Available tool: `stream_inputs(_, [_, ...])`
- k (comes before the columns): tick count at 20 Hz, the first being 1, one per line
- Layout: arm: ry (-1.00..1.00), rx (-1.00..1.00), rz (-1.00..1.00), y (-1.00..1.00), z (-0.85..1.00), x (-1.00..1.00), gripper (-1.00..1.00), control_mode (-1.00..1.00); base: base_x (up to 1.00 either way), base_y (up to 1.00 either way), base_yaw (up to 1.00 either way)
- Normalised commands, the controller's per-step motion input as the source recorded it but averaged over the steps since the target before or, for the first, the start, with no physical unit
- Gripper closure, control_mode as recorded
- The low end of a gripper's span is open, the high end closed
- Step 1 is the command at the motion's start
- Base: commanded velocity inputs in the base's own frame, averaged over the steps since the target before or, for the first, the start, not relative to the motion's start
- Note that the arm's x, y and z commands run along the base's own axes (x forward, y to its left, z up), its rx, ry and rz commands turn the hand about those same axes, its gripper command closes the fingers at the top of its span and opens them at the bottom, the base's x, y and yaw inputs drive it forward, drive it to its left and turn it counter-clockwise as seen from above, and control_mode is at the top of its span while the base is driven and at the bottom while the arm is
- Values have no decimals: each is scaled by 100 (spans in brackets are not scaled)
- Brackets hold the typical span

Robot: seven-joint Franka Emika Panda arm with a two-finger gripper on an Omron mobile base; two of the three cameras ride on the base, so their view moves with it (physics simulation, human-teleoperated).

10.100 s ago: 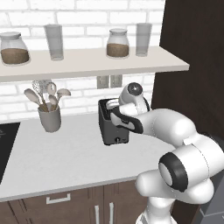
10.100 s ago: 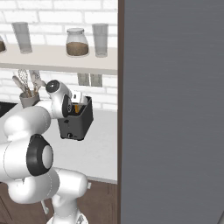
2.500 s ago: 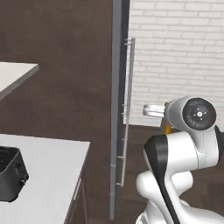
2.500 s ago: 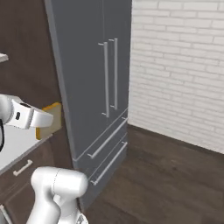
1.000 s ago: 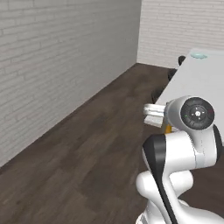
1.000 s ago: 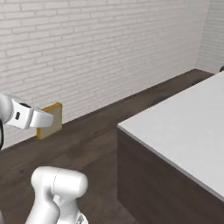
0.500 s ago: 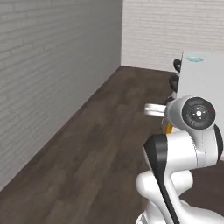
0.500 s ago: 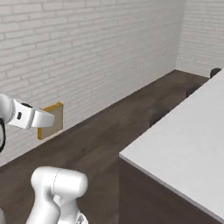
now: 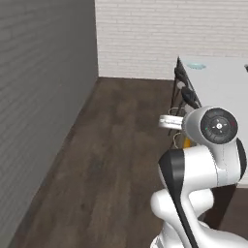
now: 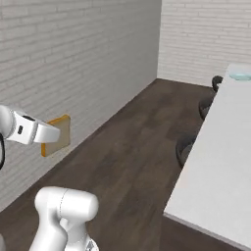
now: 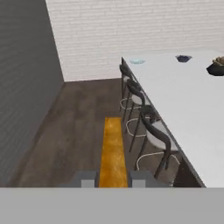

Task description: Start the toaster. Once the lever pops up, take the bread to the plate on the dining counter.

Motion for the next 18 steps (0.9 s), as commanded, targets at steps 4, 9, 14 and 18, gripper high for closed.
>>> stream_inputs(4, [0,0,0,0,0,0,100,100,100,80,-44])
stream_inputs(9, [0,0,0,0,0,0,100,100,100,80,-43])
stream_inputs(14, [0,0,0,0,0,0,100,100,100,68,-45])
stream_inputs(18, [0,0,0,0,0,0,100,100,100,58,-49])
